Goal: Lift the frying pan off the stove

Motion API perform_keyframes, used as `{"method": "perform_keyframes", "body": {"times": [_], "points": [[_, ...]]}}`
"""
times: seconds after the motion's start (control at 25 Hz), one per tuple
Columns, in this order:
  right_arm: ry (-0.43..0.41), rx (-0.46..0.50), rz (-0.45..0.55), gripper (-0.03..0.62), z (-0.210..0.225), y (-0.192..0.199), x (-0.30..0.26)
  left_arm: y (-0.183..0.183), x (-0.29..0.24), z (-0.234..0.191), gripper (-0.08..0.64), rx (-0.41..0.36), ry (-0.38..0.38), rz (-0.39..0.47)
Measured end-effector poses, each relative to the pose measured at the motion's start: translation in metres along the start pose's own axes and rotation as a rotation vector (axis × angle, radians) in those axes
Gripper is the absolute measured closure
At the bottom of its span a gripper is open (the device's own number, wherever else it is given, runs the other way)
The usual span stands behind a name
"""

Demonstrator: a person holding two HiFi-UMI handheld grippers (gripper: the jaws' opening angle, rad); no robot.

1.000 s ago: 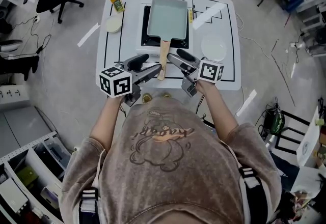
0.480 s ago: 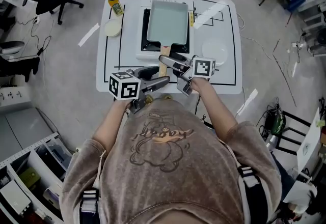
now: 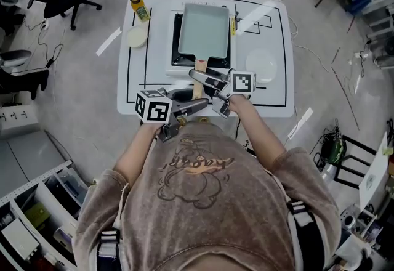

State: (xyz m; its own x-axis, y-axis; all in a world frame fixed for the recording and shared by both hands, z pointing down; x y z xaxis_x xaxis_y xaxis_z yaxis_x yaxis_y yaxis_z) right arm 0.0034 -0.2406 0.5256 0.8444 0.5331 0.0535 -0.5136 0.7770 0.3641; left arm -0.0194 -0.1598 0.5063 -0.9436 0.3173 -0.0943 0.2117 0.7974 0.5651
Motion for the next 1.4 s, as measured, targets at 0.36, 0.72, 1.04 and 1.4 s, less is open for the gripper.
{"method": "perform_keyframes", "body": {"times": [0.36,0.72,1.04,1.4], "points": [[-0.019,-0.040,0.023,0.342,0.000,0.001,-0.004,0.001,0.002,-0.005,0.366,0.087,-0.006,-0.005],[-0.017,-0.058,0.028,0.362,-0.002,0.000,-0.005,0.001,0.002,-0.006,0.382,0.110,-0.014,-0.015],[-0.009,-0.058,0.046,0.362,-0.005,0.000,-0.006,-0.002,0.005,-0.005,0.382,0.120,-0.004,-0.004],[0.005,-0.024,0.052,0.362,-0.012,-0.005,-0.004,-0.006,0.005,0.002,0.385,0.085,0.009,-0.006]]}}
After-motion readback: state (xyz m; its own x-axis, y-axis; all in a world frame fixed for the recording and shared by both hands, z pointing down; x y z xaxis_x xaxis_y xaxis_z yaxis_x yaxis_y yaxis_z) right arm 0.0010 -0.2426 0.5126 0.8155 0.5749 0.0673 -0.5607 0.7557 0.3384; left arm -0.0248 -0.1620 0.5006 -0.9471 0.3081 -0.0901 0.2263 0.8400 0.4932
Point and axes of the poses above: the fingertips, and each gripper's own axes: x backward along the fingers, z to its right, y out of its underside, the point moved 3 cm from there along x, backward along the fingers, and after that the axes turned 13 degrees about z, right-handed, at the moved point
